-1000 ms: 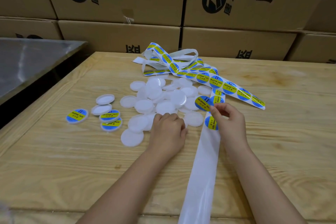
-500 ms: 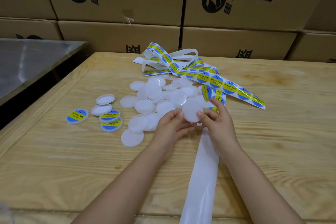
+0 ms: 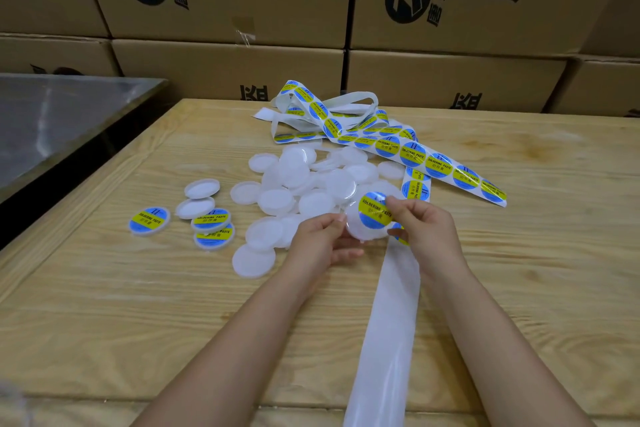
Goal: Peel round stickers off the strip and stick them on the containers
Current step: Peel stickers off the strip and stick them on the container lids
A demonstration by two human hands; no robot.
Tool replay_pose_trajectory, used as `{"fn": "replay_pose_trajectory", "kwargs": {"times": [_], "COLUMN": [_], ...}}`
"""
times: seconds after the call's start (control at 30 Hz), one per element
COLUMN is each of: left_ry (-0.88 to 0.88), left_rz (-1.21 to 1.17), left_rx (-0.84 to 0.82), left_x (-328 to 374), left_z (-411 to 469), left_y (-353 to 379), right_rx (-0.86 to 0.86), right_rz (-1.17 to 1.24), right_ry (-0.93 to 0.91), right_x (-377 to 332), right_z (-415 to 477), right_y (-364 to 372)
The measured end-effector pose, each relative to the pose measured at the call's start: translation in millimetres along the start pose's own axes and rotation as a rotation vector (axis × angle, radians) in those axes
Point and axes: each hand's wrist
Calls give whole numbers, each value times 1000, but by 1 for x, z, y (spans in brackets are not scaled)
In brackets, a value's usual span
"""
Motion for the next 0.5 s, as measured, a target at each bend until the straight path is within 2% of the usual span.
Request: {"fn": "replay_pose_trajectory", "kwargs": {"times": [0.17,0.3,0.5], "left_ry": [11,19,37], "left_rz": [26,63,105], "left_rx": [-55,-69,-70], "left_x": [-2,-3,-4], "left_z": [1,1,2], "left_y": [-2,-3,-3], "right_rx": [7,3,15], "right_rz": [-32,-179,-251], "right_ry": [33,-28,-68], "right_x": [3,5,4], "right_z": [1,0,1], "right_y": [1,0,-3]}}
Point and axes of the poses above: each hand's wrist, its own z-axis towards the middle knuckle, its own y-axis out of the palm, x = y × z, and after that the axes turned 2 degrees about x, right-handed
